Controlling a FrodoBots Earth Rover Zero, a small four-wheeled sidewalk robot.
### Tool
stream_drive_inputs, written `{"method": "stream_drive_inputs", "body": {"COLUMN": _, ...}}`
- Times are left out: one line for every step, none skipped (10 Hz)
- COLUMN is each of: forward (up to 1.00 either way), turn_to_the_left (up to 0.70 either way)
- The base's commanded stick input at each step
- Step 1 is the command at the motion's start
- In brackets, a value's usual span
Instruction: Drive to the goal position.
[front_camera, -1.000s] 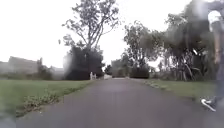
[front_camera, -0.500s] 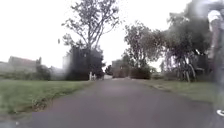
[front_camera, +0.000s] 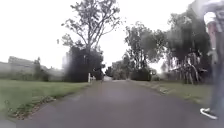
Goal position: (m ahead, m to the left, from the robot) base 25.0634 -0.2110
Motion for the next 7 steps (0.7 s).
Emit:
{"method": "stream_drive_inputs", "body": {"forward": 0.85, "turn_to_the_left": 0.00}}
{"method": "stream_drive_inputs", "body": {"forward": 0.85, "turn_to_the_left": 0.00}}
{"method": "stream_drive_inputs", "body": {"forward": 0.85, "turn_to_the_left": 0.00}}
{"method": "stream_drive_inputs", "body": {"forward": 0.85, "turn_to_the_left": 0.00}}
{"method": "stream_drive_inputs", "body": {"forward": 0.85, "turn_to_the_left": 0.00}}
{"method": "stream_drive_inputs", "body": {"forward": 0.85, "turn_to_the_left": 0.00}}
{"method": "stream_drive_inputs", "body": {"forward": 0.85, "turn_to_the_left": 0.00}}
